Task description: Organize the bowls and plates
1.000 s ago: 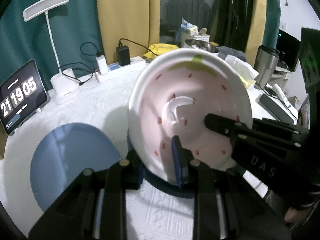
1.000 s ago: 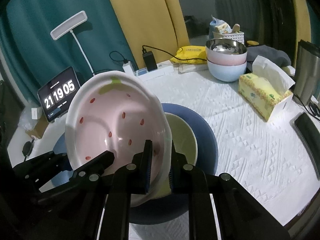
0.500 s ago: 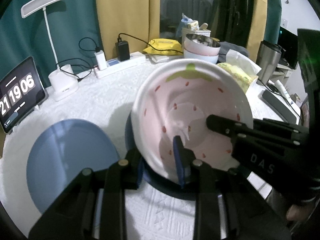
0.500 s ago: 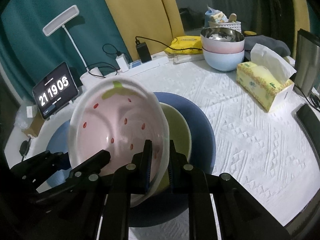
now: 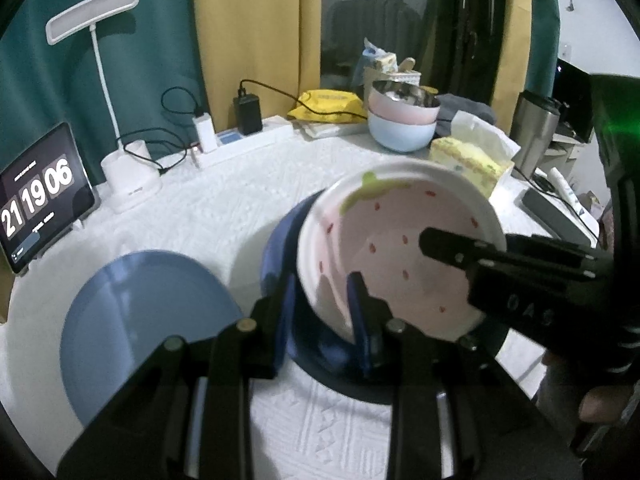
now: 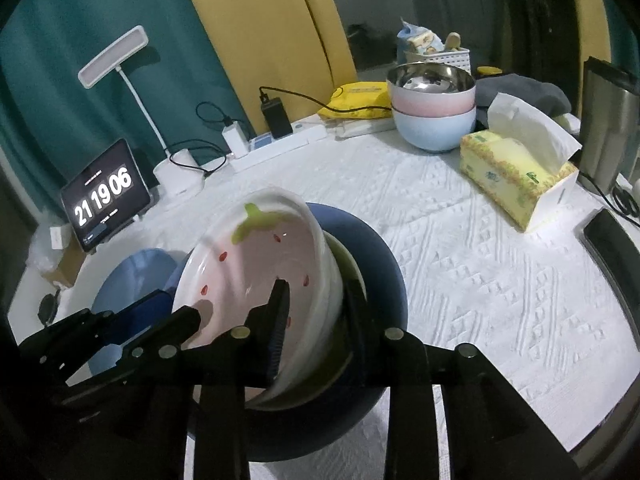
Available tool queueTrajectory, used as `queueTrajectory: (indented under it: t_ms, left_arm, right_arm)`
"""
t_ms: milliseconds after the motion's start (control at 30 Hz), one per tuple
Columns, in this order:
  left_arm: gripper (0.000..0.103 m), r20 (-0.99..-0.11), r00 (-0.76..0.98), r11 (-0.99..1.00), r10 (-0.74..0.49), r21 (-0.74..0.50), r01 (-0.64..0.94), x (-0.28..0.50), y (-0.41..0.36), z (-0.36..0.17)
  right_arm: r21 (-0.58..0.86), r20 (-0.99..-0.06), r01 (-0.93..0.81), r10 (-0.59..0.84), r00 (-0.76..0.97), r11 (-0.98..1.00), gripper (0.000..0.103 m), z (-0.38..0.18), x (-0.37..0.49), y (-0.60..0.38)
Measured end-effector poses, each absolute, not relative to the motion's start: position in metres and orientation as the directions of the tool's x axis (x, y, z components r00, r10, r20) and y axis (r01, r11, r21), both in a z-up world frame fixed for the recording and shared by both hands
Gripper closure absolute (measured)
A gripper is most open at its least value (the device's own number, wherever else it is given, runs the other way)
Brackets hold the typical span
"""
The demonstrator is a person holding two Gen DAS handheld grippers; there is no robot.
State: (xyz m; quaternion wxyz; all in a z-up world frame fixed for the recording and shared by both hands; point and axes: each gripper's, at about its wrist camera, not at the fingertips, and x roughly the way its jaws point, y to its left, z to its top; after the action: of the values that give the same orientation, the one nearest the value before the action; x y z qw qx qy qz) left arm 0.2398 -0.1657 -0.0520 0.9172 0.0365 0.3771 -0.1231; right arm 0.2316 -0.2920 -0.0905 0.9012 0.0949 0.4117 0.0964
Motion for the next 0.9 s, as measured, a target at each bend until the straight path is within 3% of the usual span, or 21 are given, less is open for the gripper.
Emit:
queueTrajectory:
  t_ms: [433, 667, 900]
  left_arm:
    - [0.074, -0.699, 0.687, 0.970, -0.198, -0.038, 0.241, 0.242, -0.156, -0.052]
    - [0.074, -0.695, 0.690, 0.971, -0.200, -0.049, 0.233, 0.242, -0.149, -0.051]
    - [0.074, -0.688, 0.696, 0.972, -0.205, -0.062, 0.226, 0.241, -0.141, -0.048]
  right_arm:
    - [0.114, -0.727, -0.150, 0.186, 0.661, 0.982, 0.066, -0.084, 0.226, -0.274]
    - [0.024, -0.705, -0.174, 0.139, 0.695, 0.985, 0.044, -0.079, 0.222, -0.261]
    - [0.034, -0.689, -0.201, 0.168, 0.705, 0.979, 0.043, -0.070, 0.221, -0.260]
